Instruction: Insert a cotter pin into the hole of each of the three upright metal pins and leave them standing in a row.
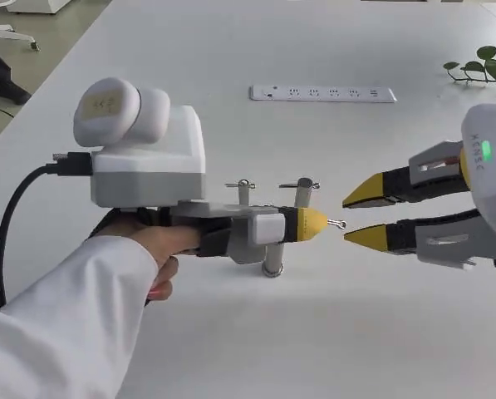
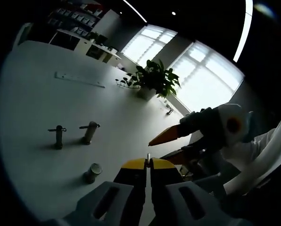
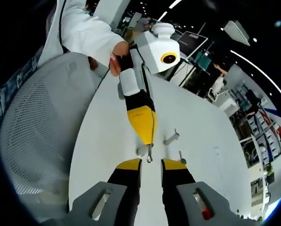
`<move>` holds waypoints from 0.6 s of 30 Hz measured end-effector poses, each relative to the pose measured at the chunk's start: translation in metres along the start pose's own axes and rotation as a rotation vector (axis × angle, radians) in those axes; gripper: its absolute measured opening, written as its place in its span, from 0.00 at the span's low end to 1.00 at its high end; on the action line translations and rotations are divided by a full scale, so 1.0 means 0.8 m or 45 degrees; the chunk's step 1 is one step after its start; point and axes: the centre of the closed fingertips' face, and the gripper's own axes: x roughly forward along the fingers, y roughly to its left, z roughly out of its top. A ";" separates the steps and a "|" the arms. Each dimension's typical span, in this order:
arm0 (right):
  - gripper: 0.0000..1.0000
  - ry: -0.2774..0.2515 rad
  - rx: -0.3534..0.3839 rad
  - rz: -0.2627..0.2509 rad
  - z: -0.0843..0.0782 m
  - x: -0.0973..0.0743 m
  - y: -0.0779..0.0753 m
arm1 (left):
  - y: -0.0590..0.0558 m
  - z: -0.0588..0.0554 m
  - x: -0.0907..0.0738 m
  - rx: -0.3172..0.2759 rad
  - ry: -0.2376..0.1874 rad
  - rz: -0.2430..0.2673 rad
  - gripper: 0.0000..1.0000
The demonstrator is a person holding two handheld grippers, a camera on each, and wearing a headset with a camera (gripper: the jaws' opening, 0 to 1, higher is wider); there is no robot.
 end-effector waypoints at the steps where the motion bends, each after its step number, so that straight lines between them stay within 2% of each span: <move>1: 0.12 -0.004 0.047 0.023 -0.003 0.000 0.002 | -0.002 -0.002 -0.001 0.018 0.011 -0.008 0.00; 5: 0.15 -0.049 0.151 0.067 -0.005 -0.002 0.005 | -0.006 -0.004 -0.005 0.117 0.029 -0.028 0.00; 8: 0.15 -0.112 0.263 0.114 -0.003 -0.004 0.007 | -0.013 -0.007 -0.008 0.235 0.042 -0.074 0.00; 9: 0.15 -0.140 0.294 0.130 0.000 -0.004 0.008 | -0.014 -0.007 -0.008 0.247 0.045 -0.079 0.00; 11: 0.14 -0.183 0.357 0.175 0.006 -0.006 0.013 | -0.016 -0.008 -0.010 0.334 0.048 -0.088 0.00; 13: 0.12 -0.204 0.387 0.219 0.009 -0.006 0.019 | -0.017 -0.011 -0.012 0.395 0.065 -0.100 0.00; 14: 0.12 -0.202 0.389 0.221 0.009 -0.005 0.019 | -0.018 -0.012 -0.013 0.422 0.071 -0.107 0.00; 18: 0.11 -0.215 0.416 0.269 0.013 -0.001 0.028 | -0.026 -0.009 -0.017 0.524 0.054 -0.157 0.00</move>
